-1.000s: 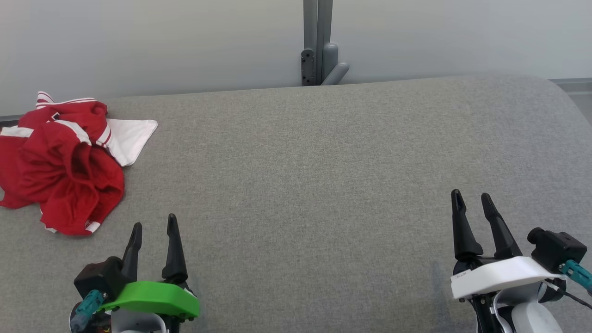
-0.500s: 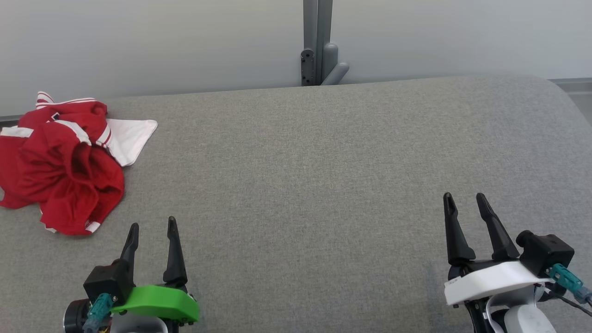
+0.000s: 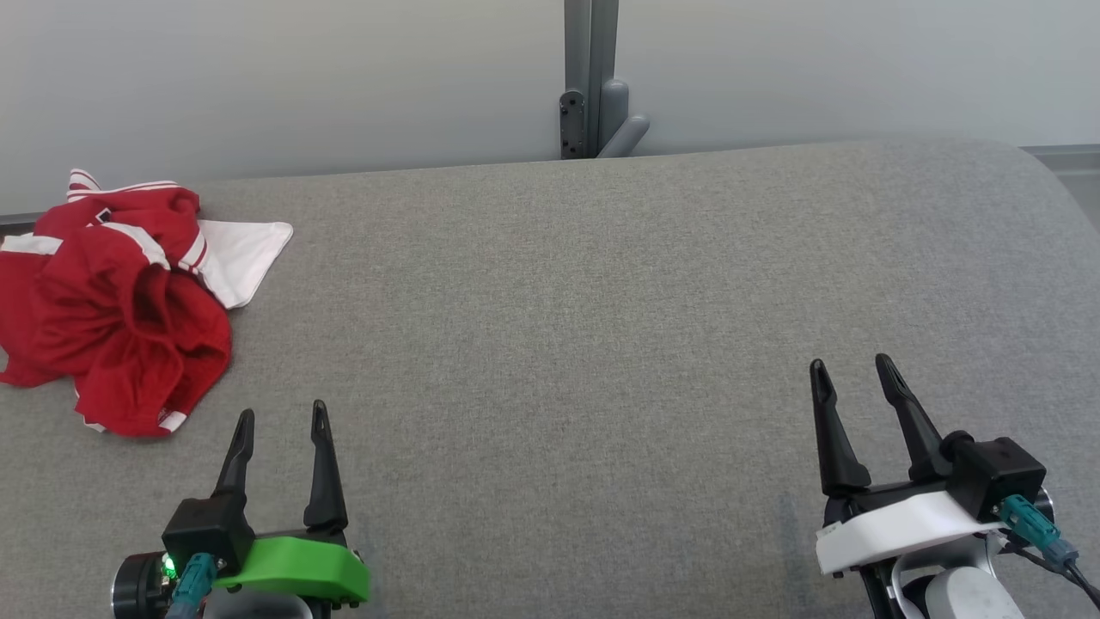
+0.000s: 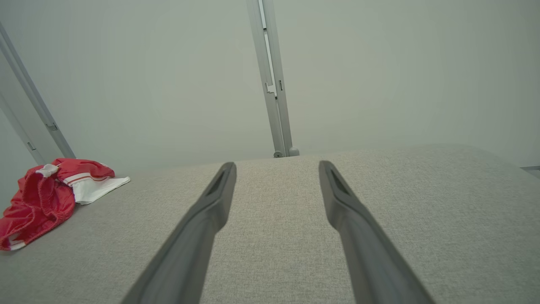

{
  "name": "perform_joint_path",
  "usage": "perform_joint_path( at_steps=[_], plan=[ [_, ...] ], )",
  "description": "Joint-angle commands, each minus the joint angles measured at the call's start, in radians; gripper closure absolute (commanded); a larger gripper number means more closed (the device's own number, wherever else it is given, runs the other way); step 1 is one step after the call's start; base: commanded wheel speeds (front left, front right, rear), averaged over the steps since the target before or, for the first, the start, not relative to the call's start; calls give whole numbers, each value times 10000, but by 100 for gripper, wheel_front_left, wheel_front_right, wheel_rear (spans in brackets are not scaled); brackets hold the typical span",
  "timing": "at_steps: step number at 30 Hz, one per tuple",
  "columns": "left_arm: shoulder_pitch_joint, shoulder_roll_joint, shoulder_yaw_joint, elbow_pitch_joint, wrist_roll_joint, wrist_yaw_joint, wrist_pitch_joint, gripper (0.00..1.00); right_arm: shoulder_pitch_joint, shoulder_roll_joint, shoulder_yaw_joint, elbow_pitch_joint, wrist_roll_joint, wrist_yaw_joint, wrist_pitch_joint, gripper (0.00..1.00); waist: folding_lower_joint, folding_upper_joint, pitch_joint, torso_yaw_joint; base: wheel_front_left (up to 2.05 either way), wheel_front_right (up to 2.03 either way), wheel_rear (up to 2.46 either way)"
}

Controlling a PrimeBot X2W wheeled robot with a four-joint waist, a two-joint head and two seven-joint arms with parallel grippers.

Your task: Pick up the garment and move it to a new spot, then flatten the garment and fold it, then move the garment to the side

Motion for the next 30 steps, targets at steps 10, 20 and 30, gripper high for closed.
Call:
perform_joint_path(
  at_steps=[10,20,30],
  plan=[
    [213,69,-138,-123,669,94,-259,0,138,-55,104,-216,-773,4,-223,0,0,14,37,5,0,0,0],
    [237,68,-168,-74,642,78,-260,0,123,-53,116,-266,-826,4,-228,0,0,14,63,10,0,0,0],
    [235,67,-199,-37,631,91,-260,0,123,-53,111,-269,-854,2,-228,0,0,14,90,12,0,0,0]
  ],
)
